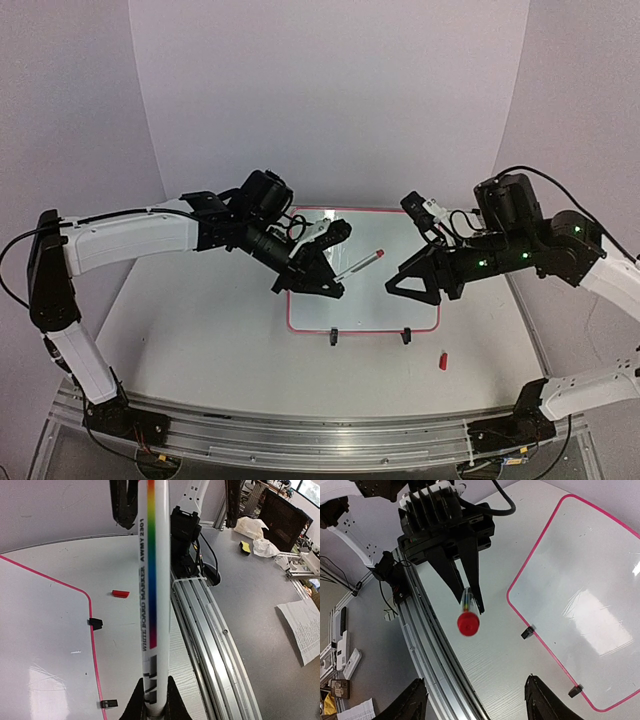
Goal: Write a sentence on the whiteboard
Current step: Pass from the left arm to the right, then write a sentence on the whiteboard.
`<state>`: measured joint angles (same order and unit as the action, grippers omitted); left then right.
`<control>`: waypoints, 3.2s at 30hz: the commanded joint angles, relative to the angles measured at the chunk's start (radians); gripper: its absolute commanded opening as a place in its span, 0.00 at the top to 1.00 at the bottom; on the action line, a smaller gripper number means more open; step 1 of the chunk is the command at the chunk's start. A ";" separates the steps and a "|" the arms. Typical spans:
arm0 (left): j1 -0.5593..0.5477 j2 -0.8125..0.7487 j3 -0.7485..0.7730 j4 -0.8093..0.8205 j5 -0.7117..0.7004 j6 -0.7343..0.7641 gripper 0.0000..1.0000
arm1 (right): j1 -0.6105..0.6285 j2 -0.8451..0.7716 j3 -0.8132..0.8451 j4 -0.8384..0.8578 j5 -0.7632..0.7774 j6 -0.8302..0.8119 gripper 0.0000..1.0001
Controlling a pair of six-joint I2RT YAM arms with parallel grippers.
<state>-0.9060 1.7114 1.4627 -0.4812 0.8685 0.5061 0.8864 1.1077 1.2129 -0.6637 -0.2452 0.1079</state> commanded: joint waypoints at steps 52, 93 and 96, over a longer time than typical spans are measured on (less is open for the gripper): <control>-0.056 0.097 0.119 -0.004 0.009 -0.077 0.13 | 0.002 0.209 0.074 0.050 -0.115 -0.129 1.00; 0.434 0.159 -0.286 0.818 0.017 -0.825 0.27 | 0.004 0.148 -0.261 0.697 0.431 -0.056 1.00; 0.444 0.201 -0.268 0.845 0.090 -0.833 0.33 | 0.005 0.159 -0.254 0.700 0.422 -0.056 1.00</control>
<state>-0.4769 1.8705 1.1633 0.2593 0.8033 -0.3371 0.8867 1.2497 0.9109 -0.0023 0.1990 0.0323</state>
